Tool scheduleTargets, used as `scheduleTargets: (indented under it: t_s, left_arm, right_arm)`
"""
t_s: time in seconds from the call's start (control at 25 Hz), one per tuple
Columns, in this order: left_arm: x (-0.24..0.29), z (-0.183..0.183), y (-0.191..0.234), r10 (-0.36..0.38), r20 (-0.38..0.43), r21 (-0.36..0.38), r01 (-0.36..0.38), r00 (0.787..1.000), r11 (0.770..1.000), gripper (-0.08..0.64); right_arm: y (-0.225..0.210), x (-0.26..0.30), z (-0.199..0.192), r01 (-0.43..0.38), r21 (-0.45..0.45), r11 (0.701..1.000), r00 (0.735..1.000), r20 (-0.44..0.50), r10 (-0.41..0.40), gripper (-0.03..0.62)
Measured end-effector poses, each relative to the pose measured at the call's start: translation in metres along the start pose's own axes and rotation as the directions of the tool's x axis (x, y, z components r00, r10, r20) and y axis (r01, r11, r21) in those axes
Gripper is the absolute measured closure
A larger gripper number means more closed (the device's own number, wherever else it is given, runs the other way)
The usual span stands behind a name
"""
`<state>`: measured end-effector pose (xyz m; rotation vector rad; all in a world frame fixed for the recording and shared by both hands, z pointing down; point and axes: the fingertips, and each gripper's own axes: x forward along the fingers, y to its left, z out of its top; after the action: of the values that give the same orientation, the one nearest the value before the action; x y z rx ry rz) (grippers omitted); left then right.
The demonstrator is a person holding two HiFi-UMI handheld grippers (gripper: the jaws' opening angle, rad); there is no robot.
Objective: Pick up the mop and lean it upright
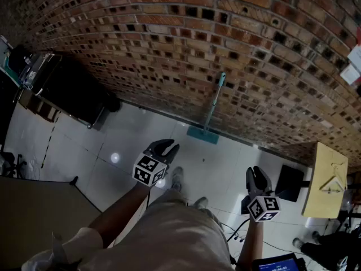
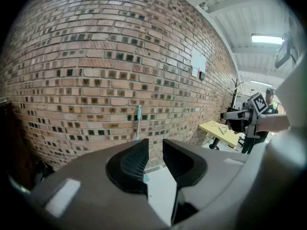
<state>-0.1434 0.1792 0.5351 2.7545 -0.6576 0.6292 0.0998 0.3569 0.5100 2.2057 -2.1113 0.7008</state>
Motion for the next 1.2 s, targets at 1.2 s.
scheduleTargets:
  t_s: [1.2]
  left_arm:
    - [0.054, 0.04, 0.156, -0.127, 0.018, 0.068, 0.125, 0.992, 0.99, 0.442]
  right_arm:
    - [0.044, 0.15, 0.019, 0.125, 0.002, 0.992, 0.992, 0.03, -0.125, 0.494]
